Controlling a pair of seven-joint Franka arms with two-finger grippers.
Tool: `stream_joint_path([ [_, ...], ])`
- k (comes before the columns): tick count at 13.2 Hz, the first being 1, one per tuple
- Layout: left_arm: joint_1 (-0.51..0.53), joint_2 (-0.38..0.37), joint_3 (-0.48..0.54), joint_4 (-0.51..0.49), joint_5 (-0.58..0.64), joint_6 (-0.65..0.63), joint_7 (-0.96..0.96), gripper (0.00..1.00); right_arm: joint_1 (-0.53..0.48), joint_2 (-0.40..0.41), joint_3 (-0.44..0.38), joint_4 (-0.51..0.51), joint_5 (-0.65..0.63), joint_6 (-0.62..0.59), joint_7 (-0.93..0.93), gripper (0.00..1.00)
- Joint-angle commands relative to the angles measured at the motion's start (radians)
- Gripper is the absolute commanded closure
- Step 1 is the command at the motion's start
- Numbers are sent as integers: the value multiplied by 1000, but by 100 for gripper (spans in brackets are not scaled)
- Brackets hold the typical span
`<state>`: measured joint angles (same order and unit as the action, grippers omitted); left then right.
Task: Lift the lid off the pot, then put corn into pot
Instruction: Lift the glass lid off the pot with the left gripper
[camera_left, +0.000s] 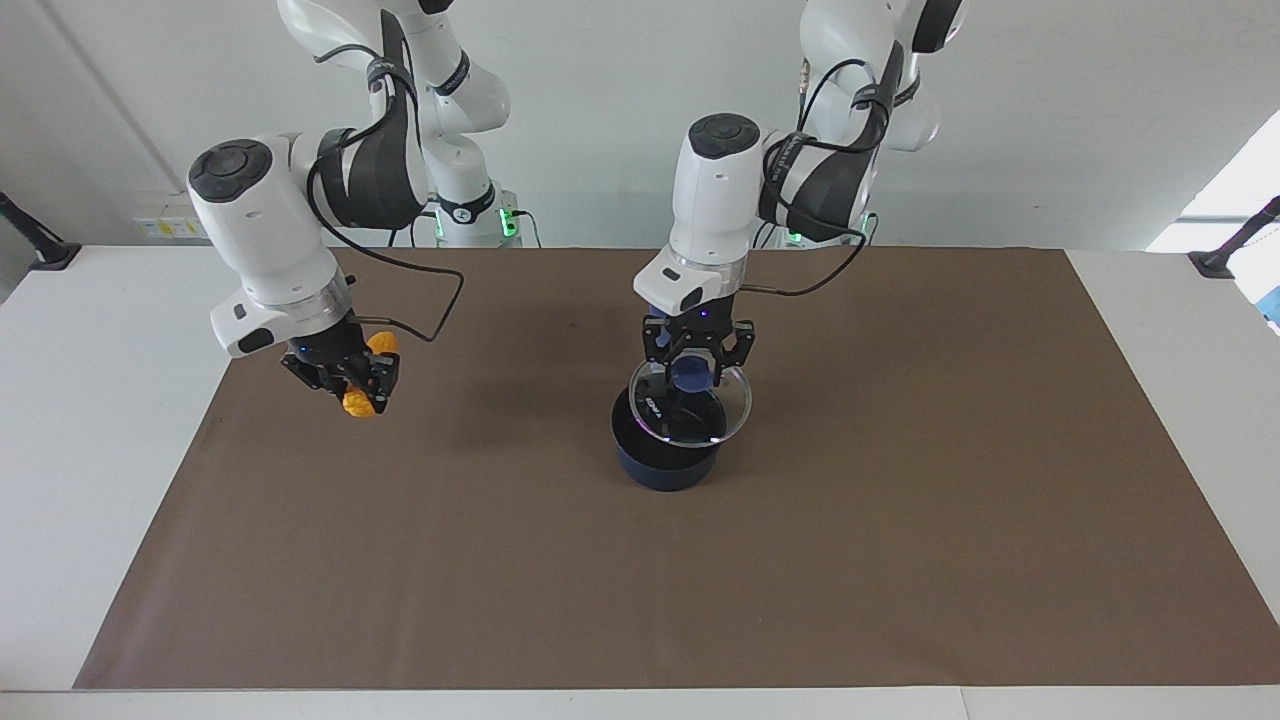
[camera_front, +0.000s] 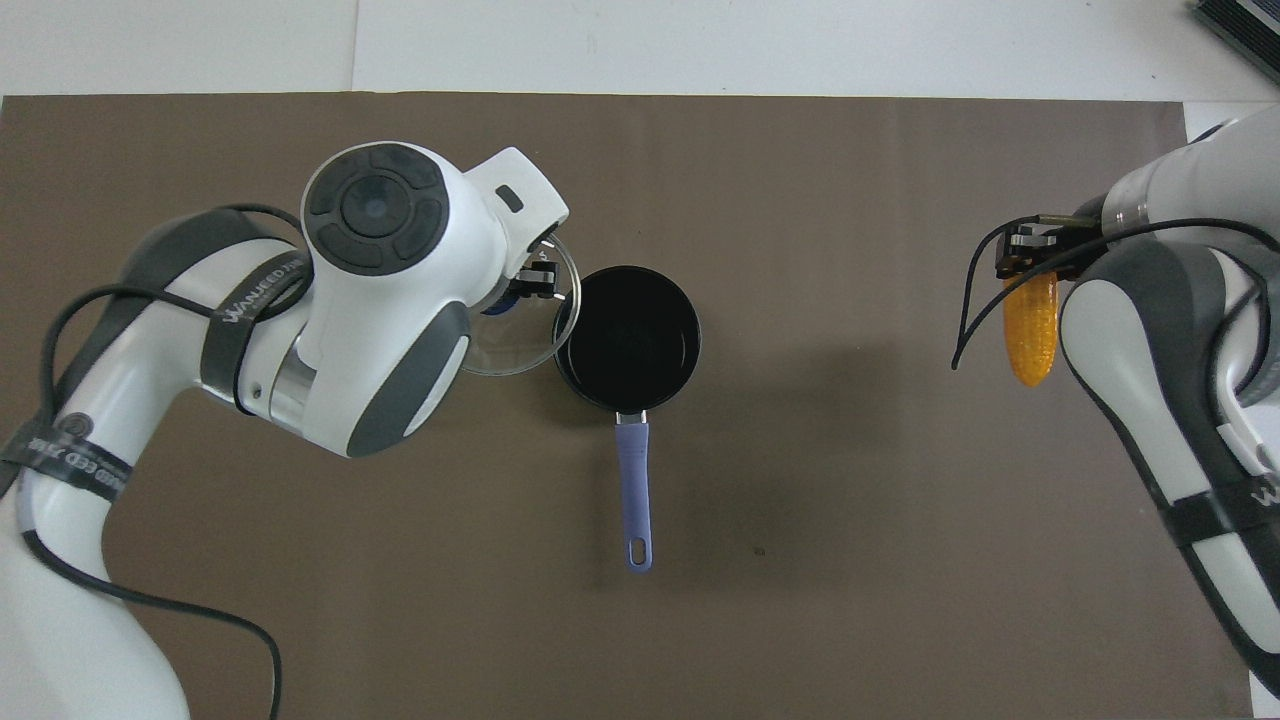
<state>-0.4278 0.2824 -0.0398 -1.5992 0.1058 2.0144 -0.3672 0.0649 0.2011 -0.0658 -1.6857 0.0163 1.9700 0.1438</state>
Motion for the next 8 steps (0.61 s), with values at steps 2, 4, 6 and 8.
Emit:
stream_joint_path([
  [2,174,-46,-12,-122,15,125,201,87,33,-19,6,-8,-9,-14,86,100],
  [4,256,-43,-12,-151,14,155,340,87,100,-22,8,-9,-7,-13,221,100],
  [6,329,-37,-12,-201,12,237,427,87,176,-28,8,-11,-3,-2,374,100],
  [8,403,-25,-14,-238,2,318,523,87,248,-19,9,-12,10,32,527,100],
])
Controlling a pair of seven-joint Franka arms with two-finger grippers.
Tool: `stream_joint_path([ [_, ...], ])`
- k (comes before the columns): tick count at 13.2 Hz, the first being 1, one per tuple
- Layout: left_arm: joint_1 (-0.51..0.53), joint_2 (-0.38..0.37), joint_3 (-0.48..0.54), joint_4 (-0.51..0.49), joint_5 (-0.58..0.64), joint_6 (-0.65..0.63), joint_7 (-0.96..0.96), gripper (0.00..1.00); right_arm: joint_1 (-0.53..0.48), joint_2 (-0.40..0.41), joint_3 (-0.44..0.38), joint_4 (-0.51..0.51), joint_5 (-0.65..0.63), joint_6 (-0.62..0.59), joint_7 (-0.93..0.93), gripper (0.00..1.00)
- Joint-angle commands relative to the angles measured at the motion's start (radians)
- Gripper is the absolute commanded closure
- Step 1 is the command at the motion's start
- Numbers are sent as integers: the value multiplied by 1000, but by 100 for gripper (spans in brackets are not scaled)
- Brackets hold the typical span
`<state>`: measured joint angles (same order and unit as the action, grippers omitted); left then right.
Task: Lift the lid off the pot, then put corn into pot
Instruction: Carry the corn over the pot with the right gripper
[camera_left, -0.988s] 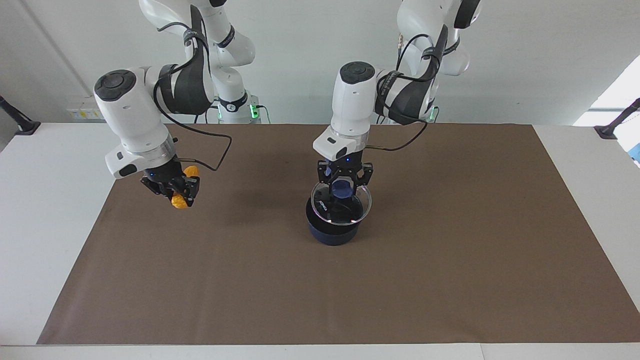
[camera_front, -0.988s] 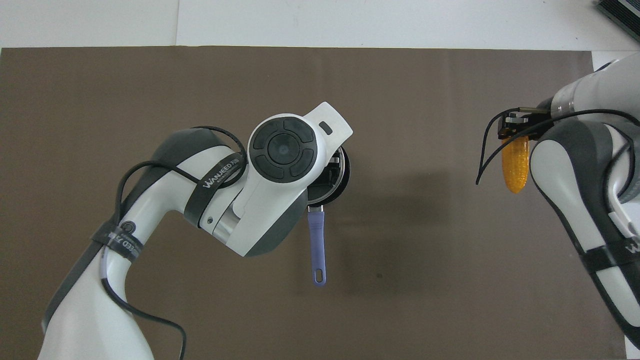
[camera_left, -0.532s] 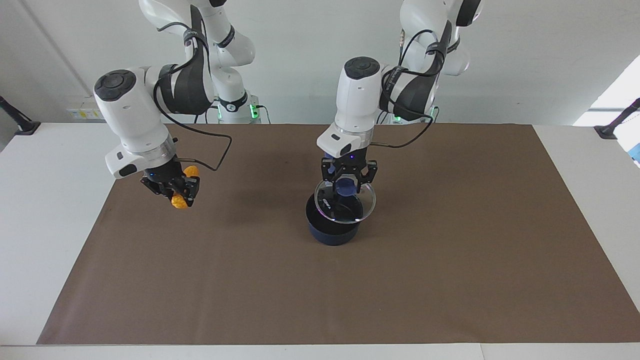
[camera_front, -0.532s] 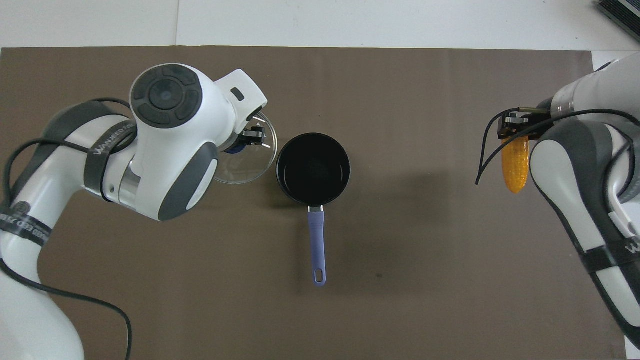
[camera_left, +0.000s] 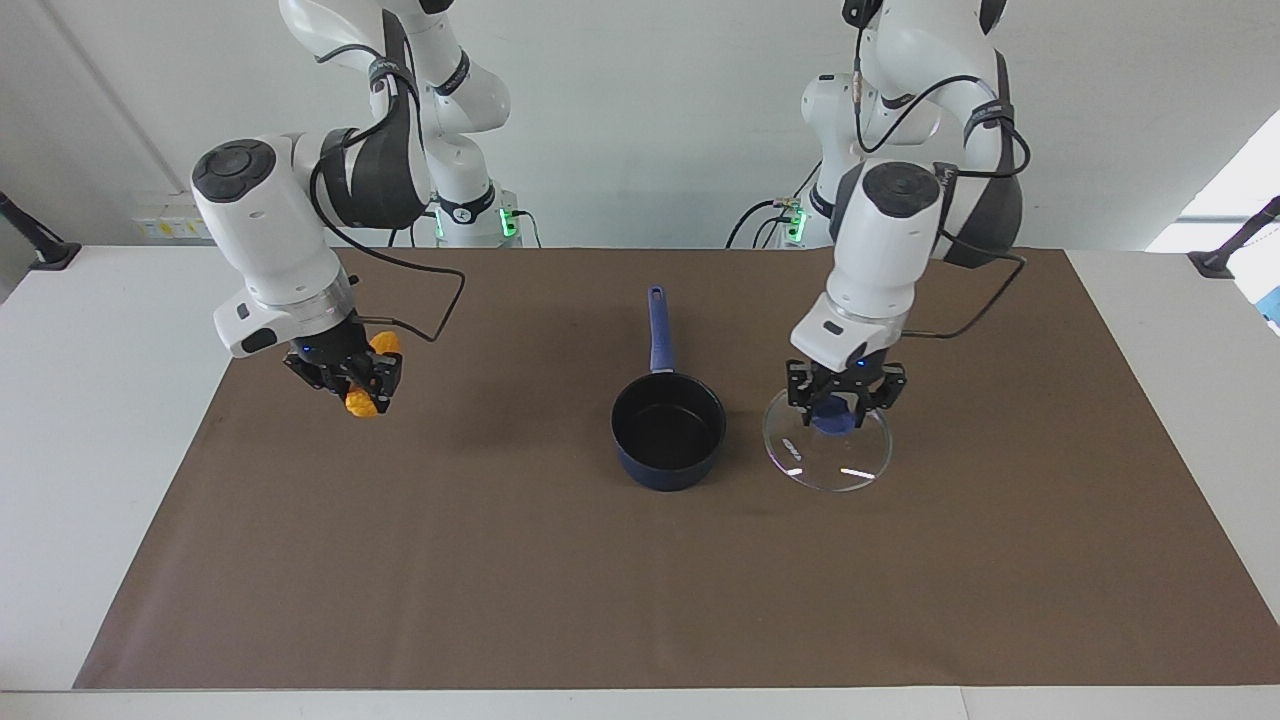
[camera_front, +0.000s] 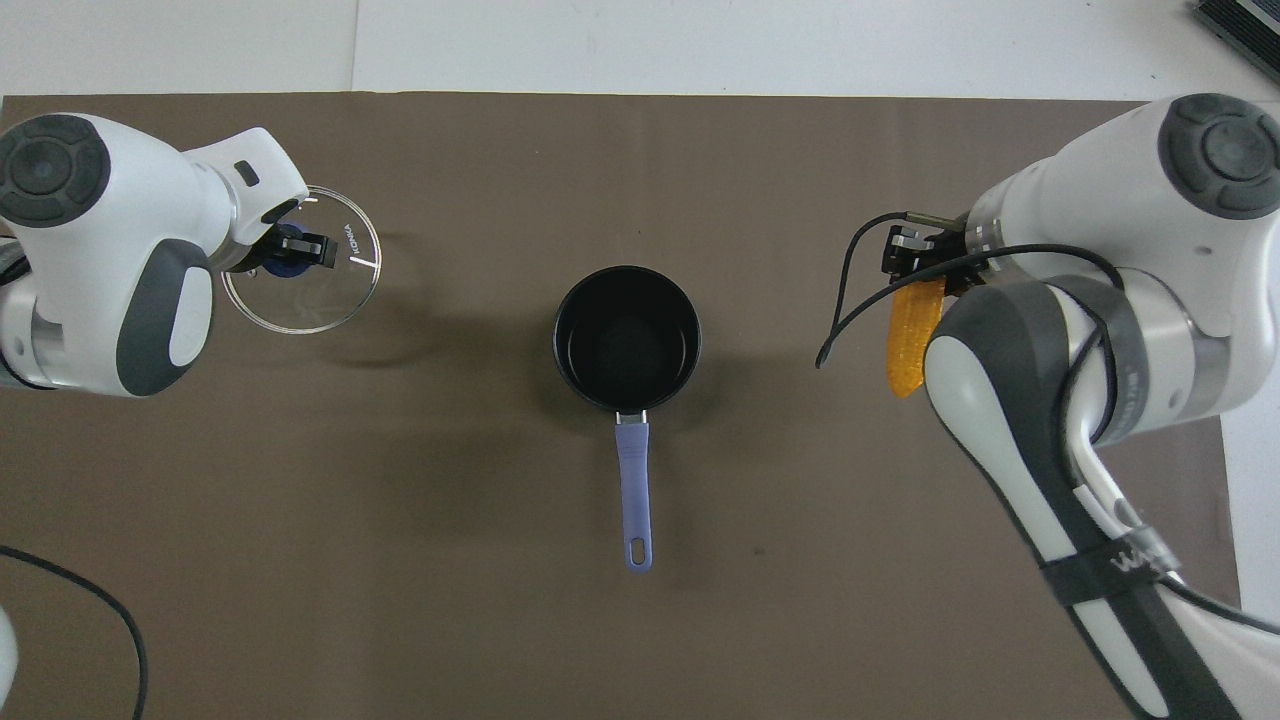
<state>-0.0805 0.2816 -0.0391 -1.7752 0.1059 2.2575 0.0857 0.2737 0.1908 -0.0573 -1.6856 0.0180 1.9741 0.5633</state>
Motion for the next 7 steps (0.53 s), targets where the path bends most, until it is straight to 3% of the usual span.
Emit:
stream_joint_path([
  [1,83,-3,-15,-61,-12,100,109,87,77,-1,1,-13,8,90,178,100],
  [5,177,50,-13,-49,-210,136,395,90,188,71,1,-9,57,311,368,100],
  [7,179,79,-11,-33,-221,139,408,90,229,131,1,-3,111,435,386,100],
])
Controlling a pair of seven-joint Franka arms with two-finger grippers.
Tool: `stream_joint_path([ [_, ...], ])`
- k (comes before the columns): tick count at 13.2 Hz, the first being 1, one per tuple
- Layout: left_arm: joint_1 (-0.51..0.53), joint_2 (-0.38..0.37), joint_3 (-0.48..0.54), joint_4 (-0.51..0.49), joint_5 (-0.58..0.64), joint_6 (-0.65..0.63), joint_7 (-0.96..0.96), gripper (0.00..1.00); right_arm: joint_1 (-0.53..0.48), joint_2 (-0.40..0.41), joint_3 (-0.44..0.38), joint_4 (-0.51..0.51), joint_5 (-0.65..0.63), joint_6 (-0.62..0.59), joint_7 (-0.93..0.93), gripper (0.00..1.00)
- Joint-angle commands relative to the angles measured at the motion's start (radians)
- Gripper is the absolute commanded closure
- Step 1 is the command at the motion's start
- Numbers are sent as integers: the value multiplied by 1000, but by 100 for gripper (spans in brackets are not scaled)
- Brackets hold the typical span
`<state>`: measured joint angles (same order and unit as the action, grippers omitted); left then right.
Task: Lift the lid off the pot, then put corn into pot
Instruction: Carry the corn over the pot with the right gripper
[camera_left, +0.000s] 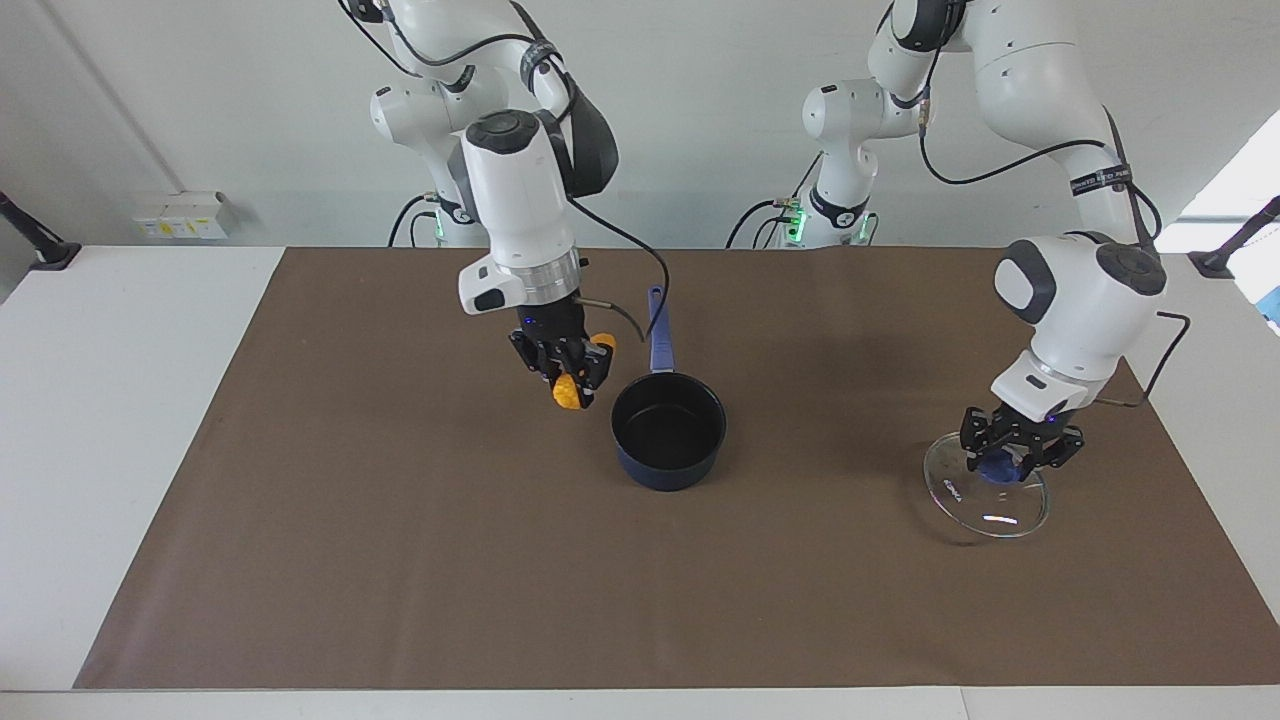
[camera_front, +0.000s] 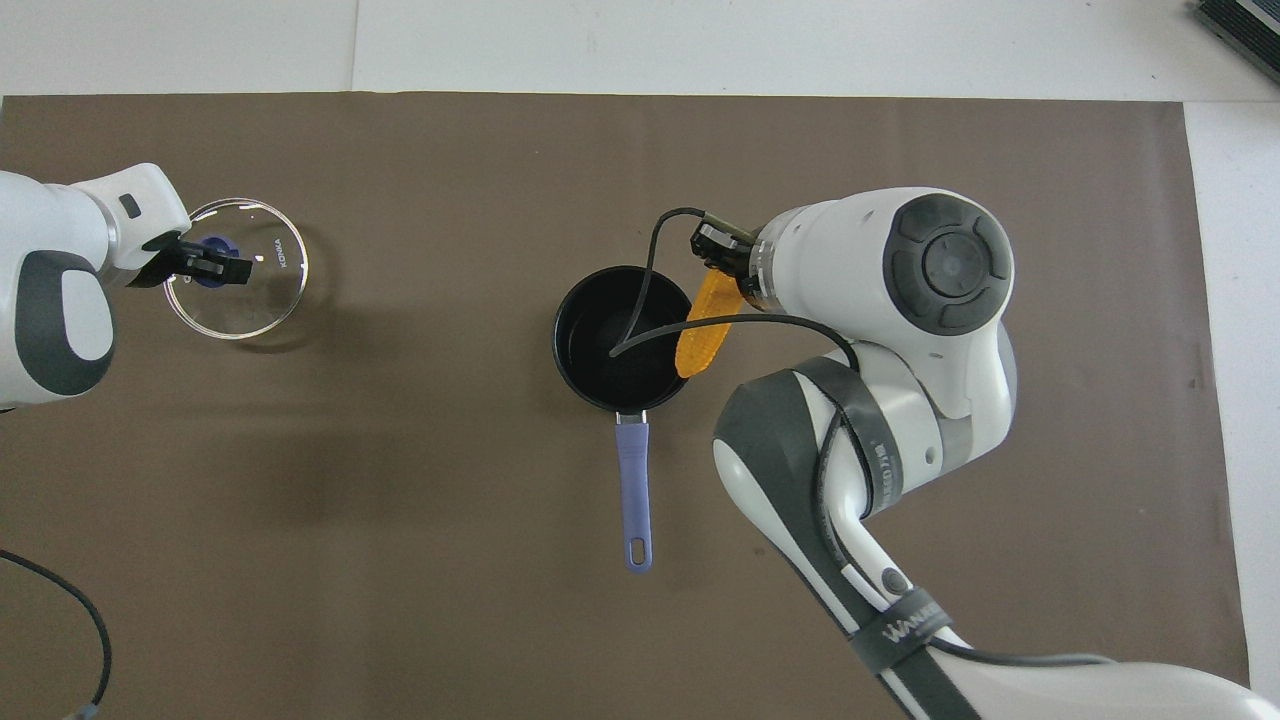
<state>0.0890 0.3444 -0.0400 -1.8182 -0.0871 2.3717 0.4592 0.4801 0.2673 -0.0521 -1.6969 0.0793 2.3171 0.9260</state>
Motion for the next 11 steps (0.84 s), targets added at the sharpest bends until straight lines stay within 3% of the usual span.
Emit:
stream_joint_path([
  [1,12,31,-11,29,-28,9,38,94,28,79,-3,8,56,123,14,100],
  [3,24,56,-12,57,-26,-9,39,97,34,110,34,6,57,128,-39,100],
  [8,23,88,-14,85,-28,-44,39,91,37,153,60,0,48,180,-290,100],
  [11,23,102,-14,117,-31,-98,41,74,61,182,63,0,57,208,-392,100],
])
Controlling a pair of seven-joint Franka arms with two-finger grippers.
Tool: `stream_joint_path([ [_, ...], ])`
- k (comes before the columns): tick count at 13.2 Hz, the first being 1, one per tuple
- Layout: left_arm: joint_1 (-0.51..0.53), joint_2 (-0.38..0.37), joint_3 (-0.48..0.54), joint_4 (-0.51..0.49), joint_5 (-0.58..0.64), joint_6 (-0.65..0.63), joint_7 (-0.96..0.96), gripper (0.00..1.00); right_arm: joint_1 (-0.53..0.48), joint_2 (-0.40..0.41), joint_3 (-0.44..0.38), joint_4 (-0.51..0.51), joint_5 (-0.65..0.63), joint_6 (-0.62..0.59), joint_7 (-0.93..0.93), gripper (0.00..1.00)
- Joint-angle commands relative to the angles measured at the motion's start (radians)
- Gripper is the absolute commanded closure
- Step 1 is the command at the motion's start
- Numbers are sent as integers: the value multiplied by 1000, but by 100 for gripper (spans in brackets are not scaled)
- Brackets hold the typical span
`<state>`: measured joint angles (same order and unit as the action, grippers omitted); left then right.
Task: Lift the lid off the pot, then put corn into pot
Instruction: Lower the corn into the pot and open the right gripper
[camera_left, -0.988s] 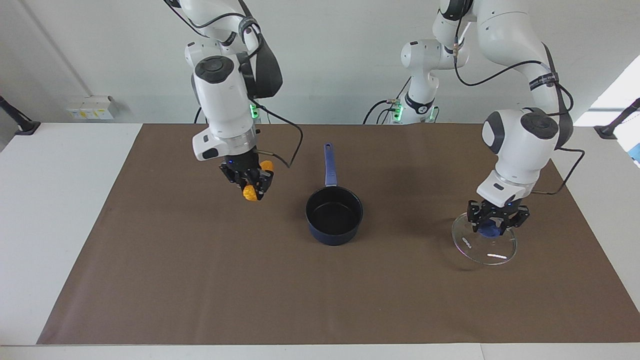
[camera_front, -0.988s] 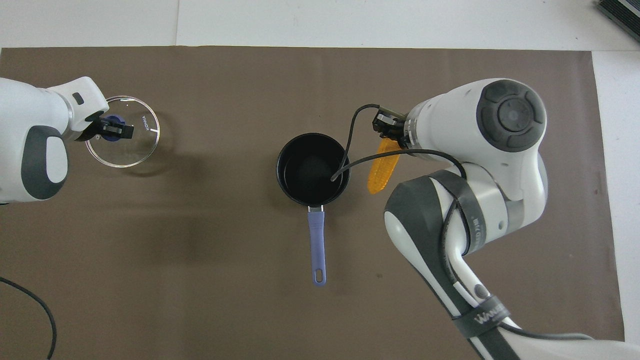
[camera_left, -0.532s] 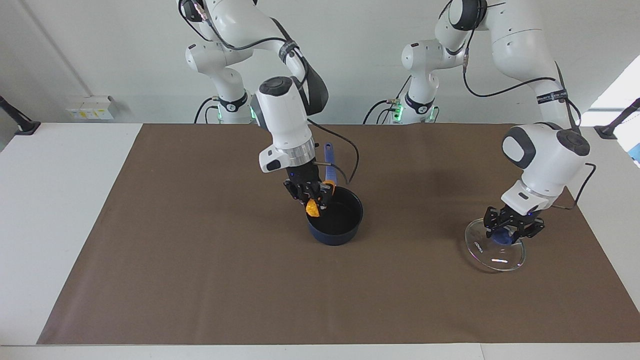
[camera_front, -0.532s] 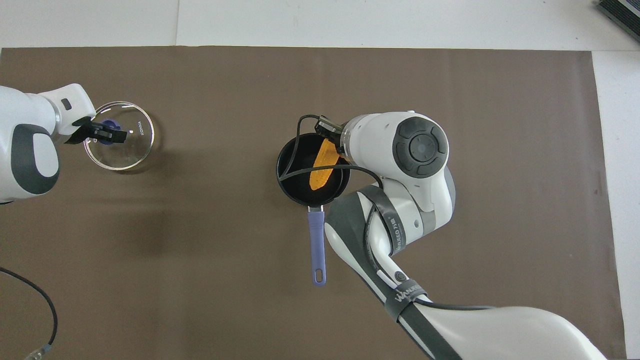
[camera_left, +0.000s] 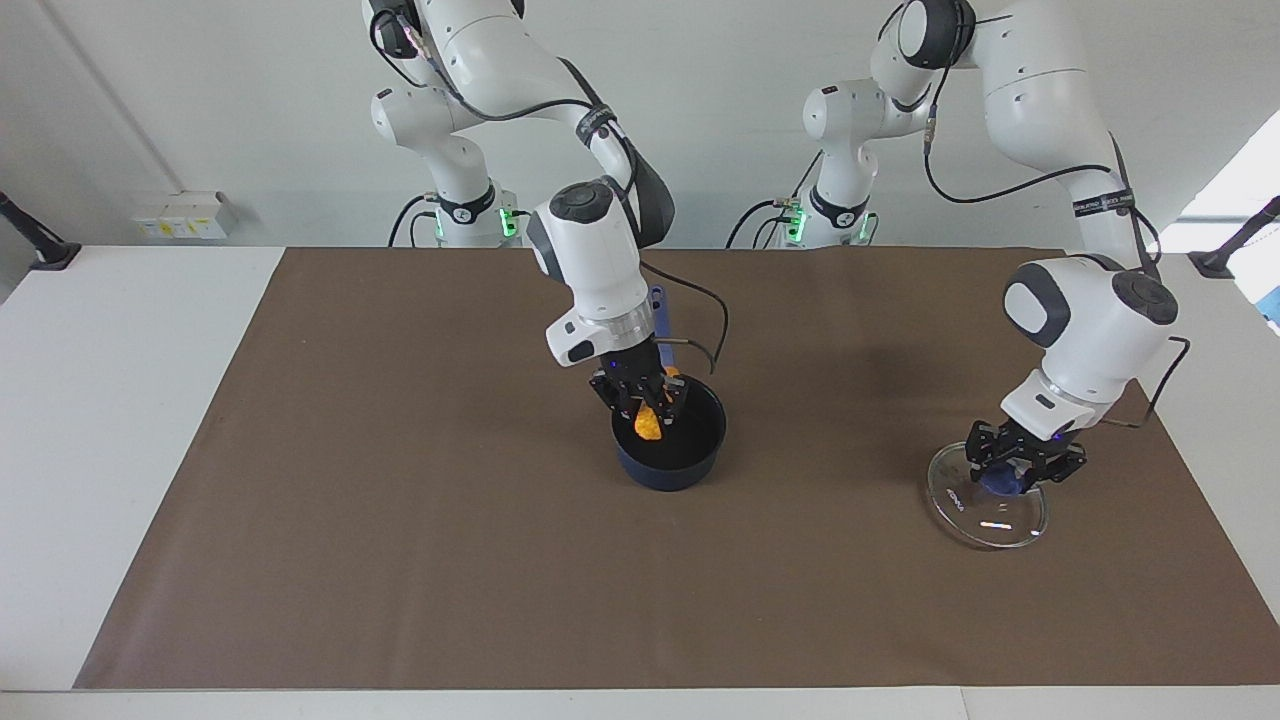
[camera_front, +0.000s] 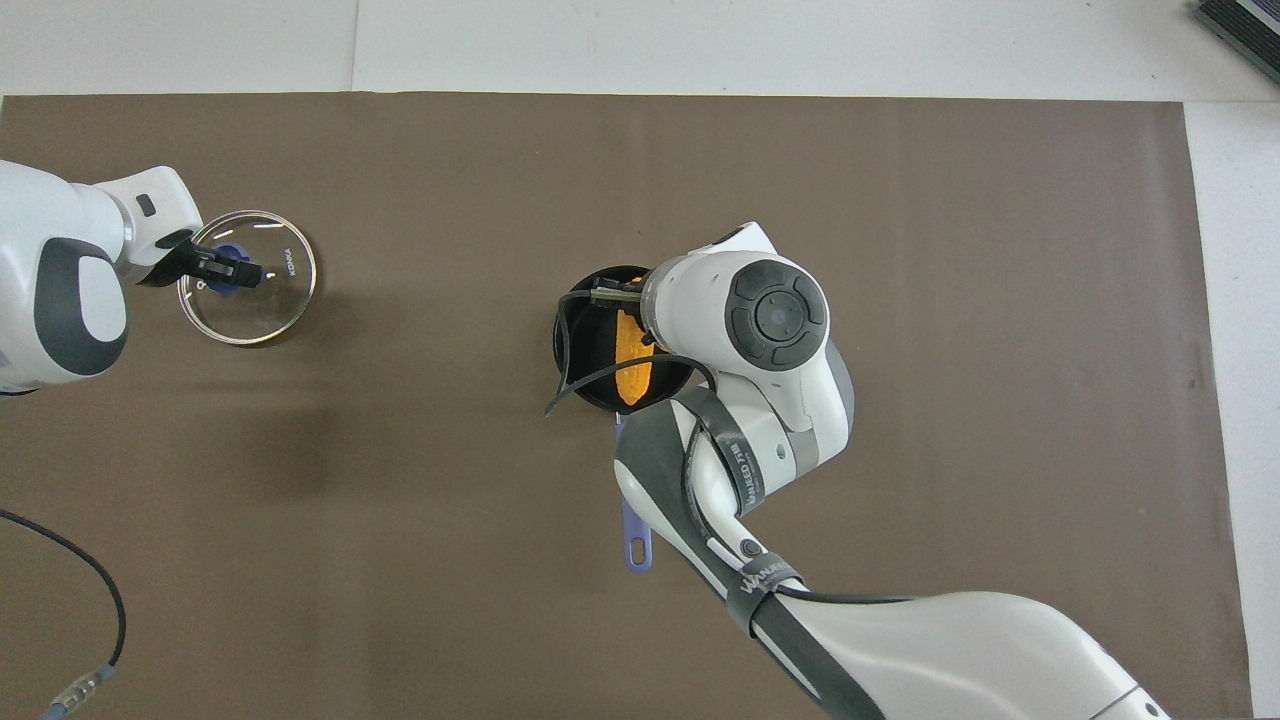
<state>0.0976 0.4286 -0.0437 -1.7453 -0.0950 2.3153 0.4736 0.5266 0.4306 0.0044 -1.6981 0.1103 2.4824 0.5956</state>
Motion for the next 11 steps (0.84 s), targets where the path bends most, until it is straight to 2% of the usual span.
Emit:
stream_joint_path([
  [1,11,16,-10,41,-28,-40,27,69,15,19,6,2,11,44,-65,85],
  [3,5,15,-10,35,-31,-34,25,61,18,19,6,2,11,46,-60,54],
  [4,5,16,-10,35,-32,-30,25,59,19,19,6,2,12,50,-59,33],
  [5,2,18,-10,35,-32,-27,23,56,19,20,6,2,15,73,-59,23],
  [6,2,16,-10,35,-32,-27,20,53,18,22,6,2,16,87,-60,20],
  [7,1,16,-10,35,-32,-27,19,47,16,23,6,3,23,87,-56,9],
  [8,1,16,-10,35,-32,-27,19,42,13,23,6,3,26,87,-56,6],
  [9,1,16,-10,35,-32,-25,16,28,10,25,6,3,26,87,-56,1],
  [11,-1,16,-8,38,-31,-24,14,7,0,27,6,9,26,87,-56,0],
])
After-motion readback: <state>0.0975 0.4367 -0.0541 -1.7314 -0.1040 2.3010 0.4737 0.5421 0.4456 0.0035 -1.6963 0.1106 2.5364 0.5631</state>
